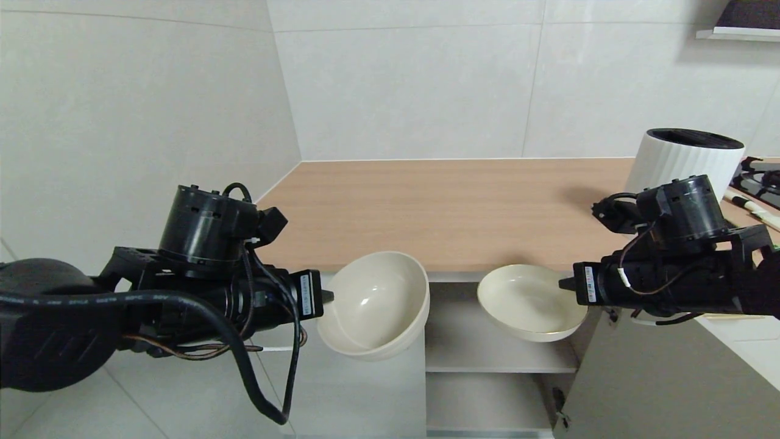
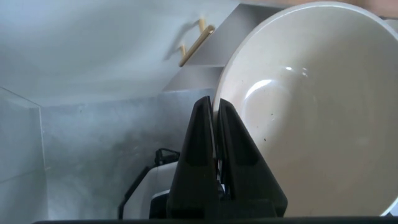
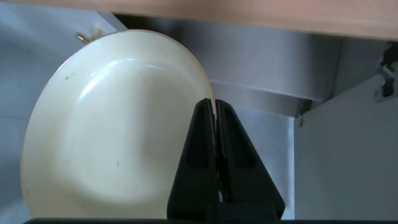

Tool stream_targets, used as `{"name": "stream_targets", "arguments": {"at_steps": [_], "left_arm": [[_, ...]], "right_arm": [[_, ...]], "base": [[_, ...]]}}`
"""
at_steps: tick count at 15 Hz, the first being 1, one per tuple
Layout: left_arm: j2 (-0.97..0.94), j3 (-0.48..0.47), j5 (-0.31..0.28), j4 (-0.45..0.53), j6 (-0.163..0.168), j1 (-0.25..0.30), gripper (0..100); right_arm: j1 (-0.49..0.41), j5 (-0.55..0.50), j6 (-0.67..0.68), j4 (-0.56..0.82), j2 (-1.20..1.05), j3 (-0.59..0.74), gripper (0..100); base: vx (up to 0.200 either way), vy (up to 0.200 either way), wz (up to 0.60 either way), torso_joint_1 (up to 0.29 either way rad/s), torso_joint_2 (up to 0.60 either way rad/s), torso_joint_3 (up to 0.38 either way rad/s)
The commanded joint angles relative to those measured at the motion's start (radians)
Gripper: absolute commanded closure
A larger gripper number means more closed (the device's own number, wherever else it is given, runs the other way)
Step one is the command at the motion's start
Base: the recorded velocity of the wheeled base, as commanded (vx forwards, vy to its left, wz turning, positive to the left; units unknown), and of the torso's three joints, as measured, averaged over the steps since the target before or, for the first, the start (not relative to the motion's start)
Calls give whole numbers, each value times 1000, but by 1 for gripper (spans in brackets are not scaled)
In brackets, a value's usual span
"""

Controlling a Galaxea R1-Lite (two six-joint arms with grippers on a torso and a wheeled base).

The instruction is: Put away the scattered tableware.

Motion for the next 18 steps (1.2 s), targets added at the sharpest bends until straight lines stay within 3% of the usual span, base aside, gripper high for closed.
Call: {"name": "stream_targets", "arguments": {"at_steps": [1,18], "left_arm": [[4,0,0,0,0,0,100],[10,-1,0,0,0,0,100]], "right_arm": [[-2,1,0,0,8,0,100],[-2,1,-10,0,22,3,100]], "base": [[0,0,0,-168,383,217],[0,0,0,-151,435,280]]}}
